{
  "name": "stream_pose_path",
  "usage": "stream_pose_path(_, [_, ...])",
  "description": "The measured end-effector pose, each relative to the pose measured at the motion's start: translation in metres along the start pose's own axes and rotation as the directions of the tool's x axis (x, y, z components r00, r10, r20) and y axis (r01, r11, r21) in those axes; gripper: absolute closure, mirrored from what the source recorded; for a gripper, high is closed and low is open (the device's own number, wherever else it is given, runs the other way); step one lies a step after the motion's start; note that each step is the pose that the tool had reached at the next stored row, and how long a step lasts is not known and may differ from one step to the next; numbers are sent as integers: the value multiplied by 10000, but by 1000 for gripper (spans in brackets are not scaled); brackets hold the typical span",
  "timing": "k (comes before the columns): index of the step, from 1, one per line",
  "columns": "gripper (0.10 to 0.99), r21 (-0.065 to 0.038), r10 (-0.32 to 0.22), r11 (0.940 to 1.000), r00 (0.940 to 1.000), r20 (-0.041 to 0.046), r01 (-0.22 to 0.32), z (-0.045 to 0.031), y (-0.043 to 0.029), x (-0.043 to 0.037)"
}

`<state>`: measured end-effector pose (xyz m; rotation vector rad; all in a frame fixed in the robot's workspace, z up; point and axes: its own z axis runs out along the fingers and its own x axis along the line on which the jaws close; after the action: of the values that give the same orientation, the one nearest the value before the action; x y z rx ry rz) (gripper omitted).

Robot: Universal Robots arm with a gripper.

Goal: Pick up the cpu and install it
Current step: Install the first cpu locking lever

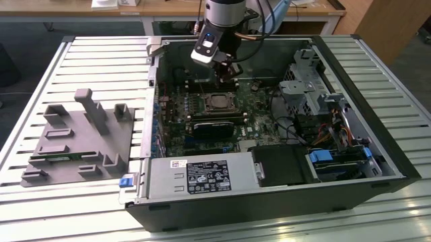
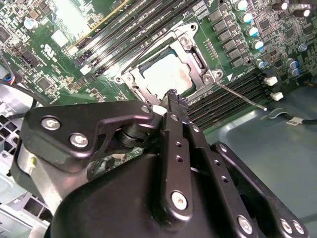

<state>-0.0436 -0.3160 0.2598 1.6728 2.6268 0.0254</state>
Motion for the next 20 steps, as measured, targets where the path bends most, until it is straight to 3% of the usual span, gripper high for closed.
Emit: stream_pose_path(20, [980, -13, -853, 9964, 9964, -23, 853, 0, 0, 0])
